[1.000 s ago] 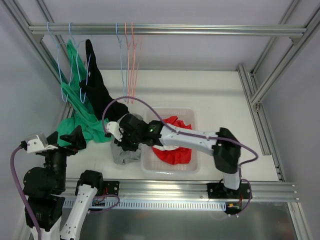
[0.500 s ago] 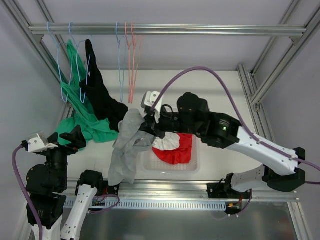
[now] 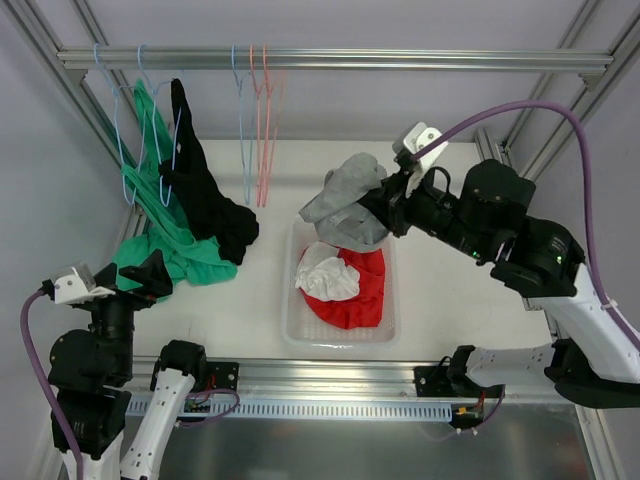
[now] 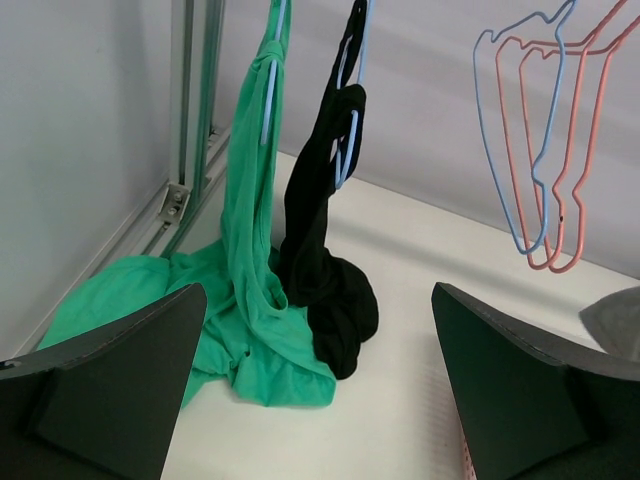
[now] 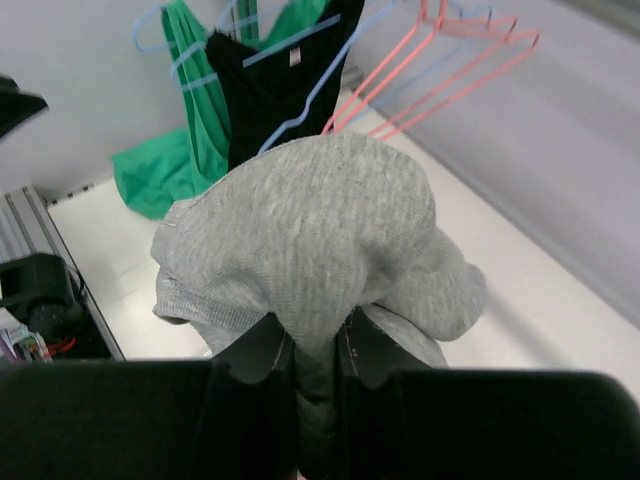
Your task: Remove the tank top from the hanger
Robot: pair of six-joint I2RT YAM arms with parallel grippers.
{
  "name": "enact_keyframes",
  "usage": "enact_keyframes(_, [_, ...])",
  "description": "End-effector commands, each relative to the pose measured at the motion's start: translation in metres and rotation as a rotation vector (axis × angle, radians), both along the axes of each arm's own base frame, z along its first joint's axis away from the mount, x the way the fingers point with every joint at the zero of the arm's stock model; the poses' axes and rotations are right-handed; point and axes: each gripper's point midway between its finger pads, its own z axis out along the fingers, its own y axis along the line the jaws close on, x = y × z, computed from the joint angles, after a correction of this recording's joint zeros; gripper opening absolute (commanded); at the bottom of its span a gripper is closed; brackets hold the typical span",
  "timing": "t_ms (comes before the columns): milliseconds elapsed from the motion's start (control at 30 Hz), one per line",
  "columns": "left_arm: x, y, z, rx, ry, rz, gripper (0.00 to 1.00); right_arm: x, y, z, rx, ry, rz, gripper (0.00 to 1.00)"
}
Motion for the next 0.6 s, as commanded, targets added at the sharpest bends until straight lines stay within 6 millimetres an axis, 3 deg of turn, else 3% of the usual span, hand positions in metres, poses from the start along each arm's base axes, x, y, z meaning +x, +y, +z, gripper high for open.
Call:
enact_keyframes(0, [0.002,-0.002,0.016,0.006,-0.023,-0.012,0.99,-0.004,0.009,-0.031,-0.043,0.088,0.04,0.0])
enact_keyframes(233, [0.011,-0.006,0.01,0.008,0.011,-0.025,0.99,-0.004,-0.004,-0.034,-0.032,0.089,0.015,0.0])
enact_keyframes(300, [0.013,-0.008,0.009,0.007,0.018,-0.033,0.99,0.009,-0.007,-0.056,-0.067,0.125,-0.038,0.0])
enact_keyframes(333, [0.014,-0.01,0.008,0.007,0.024,-0.041,0.99,0.026,-0.011,-0.068,-0.074,0.151,-0.09,0.0])
enact_keyframes(367, [0.015,-0.012,0.008,0.006,0.026,-0.055,0.99,0.036,-0.008,-0.101,-0.118,0.212,-0.115,0.0])
enact_keyframes(400, [0.016,-0.013,0.008,0.005,0.027,-0.061,0.99,0.042,-0.005,-0.12,-0.129,0.254,-0.117,0.0])
enact_keyframes(433, [0.018,-0.015,0.008,0.005,0.033,-0.07,0.99,0.062,-0.002,-0.138,-0.123,0.289,-0.147,0.0])
enact_keyframes(467, [0.019,-0.018,0.009,0.006,0.036,-0.082,0.99,0.069,0.002,-0.157,-0.114,0.345,-0.16,0.0])
enact_keyframes(500, [0.02,-0.02,0.009,0.008,0.042,-0.093,0.99,0.072,0.006,-0.192,-0.147,0.416,-0.142,0.0])
enact_keyframes(533, [0.023,-0.021,0.012,0.011,0.05,-0.099,0.99,0.085,0.008,-0.203,-0.133,0.43,-0.164,0.0])
enact_keyframes(567, [0.025,-0.023,0.014,0.011,0.053,-0.107,0.99,0.091,0.015,-0.227,-0.164,0.474,-0.17,0.0])
